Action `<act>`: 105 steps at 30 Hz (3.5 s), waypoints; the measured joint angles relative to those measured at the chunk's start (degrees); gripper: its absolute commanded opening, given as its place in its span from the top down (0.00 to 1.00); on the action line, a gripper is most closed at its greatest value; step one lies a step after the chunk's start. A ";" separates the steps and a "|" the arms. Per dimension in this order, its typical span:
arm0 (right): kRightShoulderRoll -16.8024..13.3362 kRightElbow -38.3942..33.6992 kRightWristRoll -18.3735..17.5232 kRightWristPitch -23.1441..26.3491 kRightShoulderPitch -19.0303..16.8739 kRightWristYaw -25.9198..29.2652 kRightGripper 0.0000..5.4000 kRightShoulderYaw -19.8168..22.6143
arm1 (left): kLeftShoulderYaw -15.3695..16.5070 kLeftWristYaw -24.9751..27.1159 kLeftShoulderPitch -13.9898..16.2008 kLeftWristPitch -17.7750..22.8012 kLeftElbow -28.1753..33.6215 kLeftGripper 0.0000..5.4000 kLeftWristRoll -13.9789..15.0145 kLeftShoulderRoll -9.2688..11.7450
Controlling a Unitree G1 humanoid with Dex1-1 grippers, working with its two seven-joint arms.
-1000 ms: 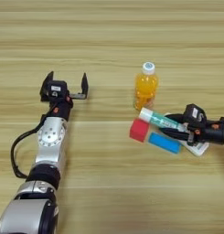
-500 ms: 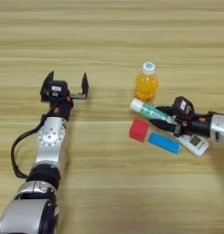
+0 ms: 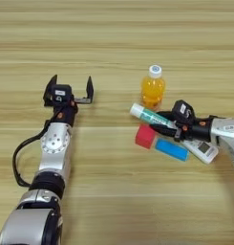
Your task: Move the objects on the table
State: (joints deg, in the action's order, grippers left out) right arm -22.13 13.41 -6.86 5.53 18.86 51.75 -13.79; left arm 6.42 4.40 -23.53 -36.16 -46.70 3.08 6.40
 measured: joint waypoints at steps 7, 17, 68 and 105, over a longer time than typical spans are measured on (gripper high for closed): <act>0.25 1.76 -0.03 -0.17 1.10 -0.03 0.59 0.25 | 0.04 -0.01 0.00 0.00 0.12 0.00 -0.33 -0.07; 0.29 2.25 -0.06 -0.98 1.16 0.18 0.40 0.40 | 0.05 -0.02 0.00 0.00 0.13 0.00 -0.36 -0.13; 4.67 -1.96 -4.22 2.64 5.14 -8.77 0.01 7.39 | 0.04 -0.45 -0.02 -0.24 -0.14 0.00 -0.50 -0.33; 9.43 9.10 -3.71 0.35 10.09 -9.97 0.34 7.18 | -0.12 -0.86 -0.05 -0.32 -0.30 0.00 -0.53 -0.38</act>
State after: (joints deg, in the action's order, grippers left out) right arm -12.69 22.52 -10.57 5.88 28.95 41.78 -6.61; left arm 6.30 3.54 -23.58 -36.48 -47.00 2.54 6.02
